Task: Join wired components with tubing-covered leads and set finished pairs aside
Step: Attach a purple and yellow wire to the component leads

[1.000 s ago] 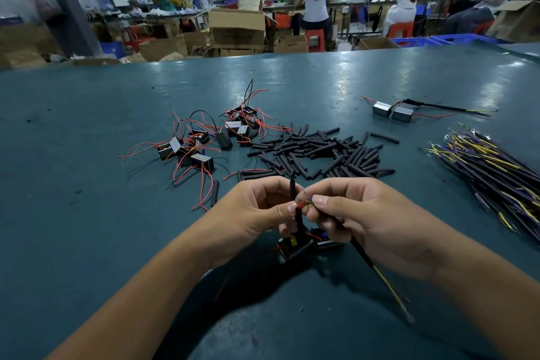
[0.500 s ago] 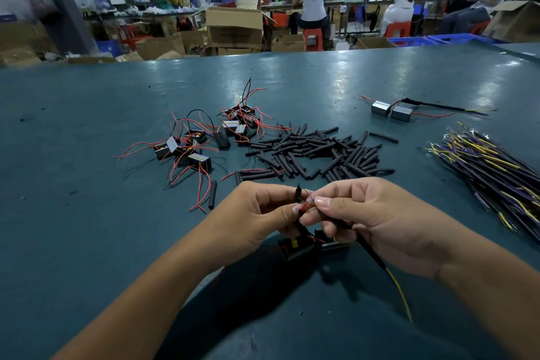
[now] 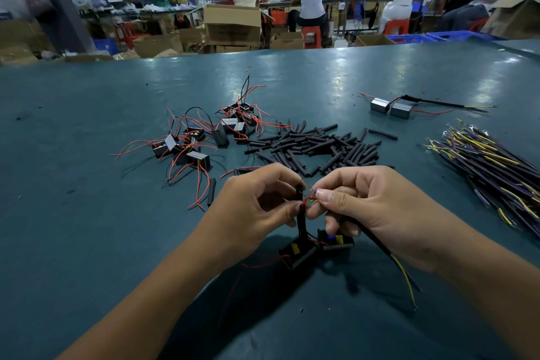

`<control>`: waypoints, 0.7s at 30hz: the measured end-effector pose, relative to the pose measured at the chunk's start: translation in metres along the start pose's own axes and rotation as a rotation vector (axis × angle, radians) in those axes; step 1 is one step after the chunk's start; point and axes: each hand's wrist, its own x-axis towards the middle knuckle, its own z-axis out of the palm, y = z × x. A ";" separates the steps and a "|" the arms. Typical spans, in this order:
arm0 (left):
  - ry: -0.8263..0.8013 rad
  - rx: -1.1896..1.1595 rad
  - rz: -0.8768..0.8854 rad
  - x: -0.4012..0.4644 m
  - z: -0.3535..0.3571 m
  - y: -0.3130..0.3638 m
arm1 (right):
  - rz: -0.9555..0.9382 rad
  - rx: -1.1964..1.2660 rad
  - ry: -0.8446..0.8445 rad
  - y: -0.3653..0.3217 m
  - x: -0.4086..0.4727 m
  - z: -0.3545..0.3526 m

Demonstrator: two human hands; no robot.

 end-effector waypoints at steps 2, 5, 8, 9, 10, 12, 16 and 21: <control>0.011 0.001 0.028 0.000 0.002 0.000 | 0.000 -0.008 0.005 0.000 0.000 -0.001; 0.013 0.017 0.044 0.001 0.004 -0.001 | 0.005 -0.026 0.010 0.000 0.000 -0.001; 0.009 0.009 0.040 0.001 0.004 -0.002 | 0.002 -0.045 0.014 -0.001 -0.001 -0.002; 0.005 0.014 0.038 0.000 0.004 -0.002 | 0.001 -0.049 0.016 -0.001 -0.002 -0.002; -0.001 0.022 0.039 0.000 0.004 -0.003 | 0.000 -0.056 0.018 -0.001 -0.002 -0.002; -0.009 0.038 0.052 0.000 0.005 -0.002 | 0.003 -0.082 0.023 -0.002 -0.003 -0.003; 0.012 0.104 0.103 0.000 0.007 -0.002 | -0.003 -0.126 0.037 -0.002 -0.004 -0.004; 0.042 0.152 0.137 0.000 0.007 0.000 | -0.024 -0.127 0.048 -0.002 -0.005 -0.003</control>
